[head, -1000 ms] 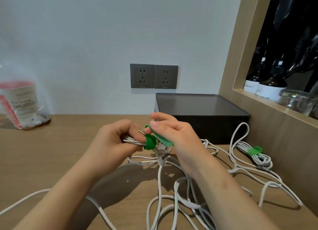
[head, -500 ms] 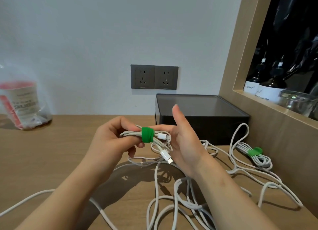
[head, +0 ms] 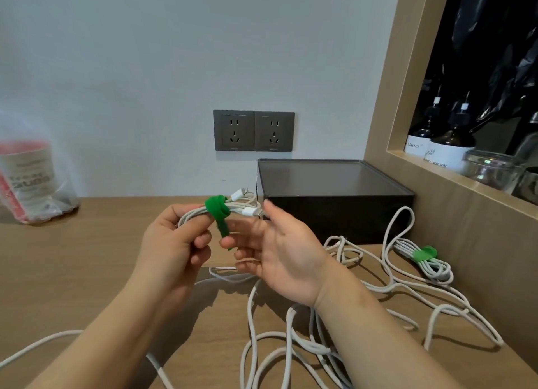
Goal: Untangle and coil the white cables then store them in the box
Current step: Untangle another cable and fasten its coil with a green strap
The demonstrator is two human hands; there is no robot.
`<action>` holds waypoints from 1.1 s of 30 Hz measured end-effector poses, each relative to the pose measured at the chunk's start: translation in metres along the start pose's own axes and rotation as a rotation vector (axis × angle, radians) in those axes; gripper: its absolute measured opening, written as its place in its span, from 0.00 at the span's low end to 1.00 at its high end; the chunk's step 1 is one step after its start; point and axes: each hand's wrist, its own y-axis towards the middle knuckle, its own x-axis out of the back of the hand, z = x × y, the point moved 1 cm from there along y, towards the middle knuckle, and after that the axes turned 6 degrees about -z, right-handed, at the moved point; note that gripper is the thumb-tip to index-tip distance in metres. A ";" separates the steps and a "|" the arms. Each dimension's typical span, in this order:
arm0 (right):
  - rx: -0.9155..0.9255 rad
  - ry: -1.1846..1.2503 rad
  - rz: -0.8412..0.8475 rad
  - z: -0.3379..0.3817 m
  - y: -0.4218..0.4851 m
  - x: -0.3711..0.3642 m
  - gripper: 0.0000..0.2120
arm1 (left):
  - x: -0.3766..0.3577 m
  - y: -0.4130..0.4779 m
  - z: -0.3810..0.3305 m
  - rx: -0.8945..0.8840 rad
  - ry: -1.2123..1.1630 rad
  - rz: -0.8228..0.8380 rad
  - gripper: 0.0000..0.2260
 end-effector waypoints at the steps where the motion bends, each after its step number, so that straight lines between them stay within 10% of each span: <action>1: 0.009 -0.021 -0.027 0.001 0.000 0.000 0.26 | 0.000 0.001 0.000 -0.002 0.002 -0.016 0.11; 17: 0.169 -0.177 -0.119 0.001 -0.002 -0.009 0.08 | 0.002 0.002 -0.001 0.003 0.015 -0.044 0.12; 33: 0.101 -0.116 -0.062 0.002 -0.010 -0.018 0.15 | 0.010 0.003 0.001 -0.260 0.333 -0.119 0.09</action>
